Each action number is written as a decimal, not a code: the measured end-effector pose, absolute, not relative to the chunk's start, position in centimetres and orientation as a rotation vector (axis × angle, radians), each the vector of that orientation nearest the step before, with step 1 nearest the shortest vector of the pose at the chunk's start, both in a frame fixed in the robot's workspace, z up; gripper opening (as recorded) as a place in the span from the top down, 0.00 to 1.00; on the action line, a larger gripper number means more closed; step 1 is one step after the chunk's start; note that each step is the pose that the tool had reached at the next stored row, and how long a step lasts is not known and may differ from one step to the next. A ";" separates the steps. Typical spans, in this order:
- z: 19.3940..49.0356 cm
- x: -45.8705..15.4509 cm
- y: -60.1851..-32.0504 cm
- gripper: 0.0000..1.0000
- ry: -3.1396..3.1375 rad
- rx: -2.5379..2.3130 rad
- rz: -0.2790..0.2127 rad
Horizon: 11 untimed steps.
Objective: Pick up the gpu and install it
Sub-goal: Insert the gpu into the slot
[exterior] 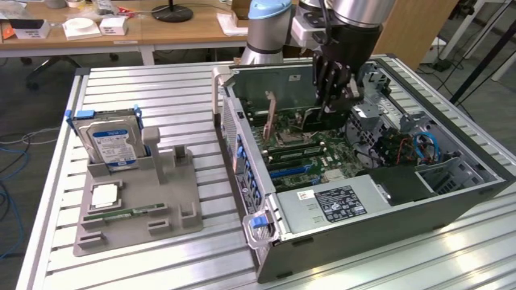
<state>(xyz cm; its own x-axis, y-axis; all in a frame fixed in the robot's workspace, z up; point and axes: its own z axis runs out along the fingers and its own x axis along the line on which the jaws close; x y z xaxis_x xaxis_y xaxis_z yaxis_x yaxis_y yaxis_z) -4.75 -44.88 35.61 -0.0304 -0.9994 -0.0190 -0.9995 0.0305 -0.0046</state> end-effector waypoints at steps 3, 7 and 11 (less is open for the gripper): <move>35.4 -4.8 -44.9 0.74 2.243 -2.175 0.016; 35.2 -4.8 -44.9 0.74 2.243 -2.176 0.016; 34.9 -4.8 -44.9 0.74 2.243 -2.175 0.016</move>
<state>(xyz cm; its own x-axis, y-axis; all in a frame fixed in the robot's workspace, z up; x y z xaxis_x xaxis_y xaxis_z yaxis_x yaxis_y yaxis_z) -4.76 -44.95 34.90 -0.0304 -0.9994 -0.0191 -0.9995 0.0305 -0.0047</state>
